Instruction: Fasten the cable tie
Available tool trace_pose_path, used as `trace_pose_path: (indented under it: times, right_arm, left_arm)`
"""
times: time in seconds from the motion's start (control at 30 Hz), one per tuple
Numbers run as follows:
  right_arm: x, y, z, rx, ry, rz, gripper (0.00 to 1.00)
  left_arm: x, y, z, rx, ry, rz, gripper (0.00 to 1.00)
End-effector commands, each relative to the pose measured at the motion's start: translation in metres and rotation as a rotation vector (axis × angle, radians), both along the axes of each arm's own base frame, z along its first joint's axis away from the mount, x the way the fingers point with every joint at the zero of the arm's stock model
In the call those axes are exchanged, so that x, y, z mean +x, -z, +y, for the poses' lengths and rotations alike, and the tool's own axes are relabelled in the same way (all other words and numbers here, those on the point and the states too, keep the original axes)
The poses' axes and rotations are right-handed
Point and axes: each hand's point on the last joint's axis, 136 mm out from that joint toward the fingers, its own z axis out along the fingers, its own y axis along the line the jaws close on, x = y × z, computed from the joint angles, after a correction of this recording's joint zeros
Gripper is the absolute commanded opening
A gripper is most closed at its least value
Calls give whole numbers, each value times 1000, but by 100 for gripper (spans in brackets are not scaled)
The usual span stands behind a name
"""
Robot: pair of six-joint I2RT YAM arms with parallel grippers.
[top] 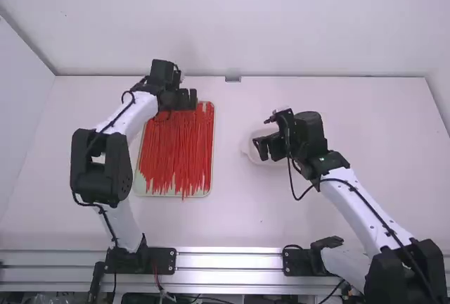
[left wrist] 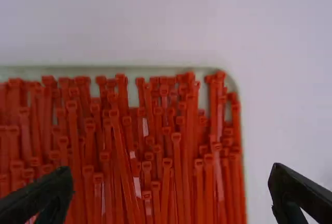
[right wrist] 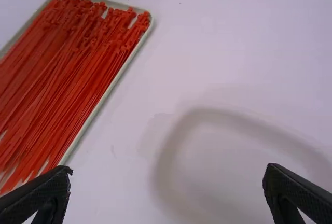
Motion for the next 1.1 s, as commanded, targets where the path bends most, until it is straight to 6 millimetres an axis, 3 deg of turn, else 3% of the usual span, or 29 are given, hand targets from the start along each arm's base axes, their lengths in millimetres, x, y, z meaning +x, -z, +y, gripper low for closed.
trace_pose_path:
  times: [0.0, 0.17, 0.3, 0.67, 1.07]
  right_arm:
    - [8, -13, 1, 12, 2, -28, 99]
    - [7, -13, 4, 11, -8, -28, 99]
    - [7, -14, 5, 9, -10, -32, 99]
    - [6, -13, 5, 9, -10, -26, 99]
    - [6, -13, 5, 9, -10, -26, 99]
  left_arm:
    - [7, -18, 7, 10, -8, -22, 99]
    - [9, -26, 21, 3, -41, -14, 99]
    - [8, -17, 23, 0, -43, 7, 99]
    - [20, 47, 22, 4, -42, 84, 99]
    - [29, 101, 21, 6, -40, 131, 99]
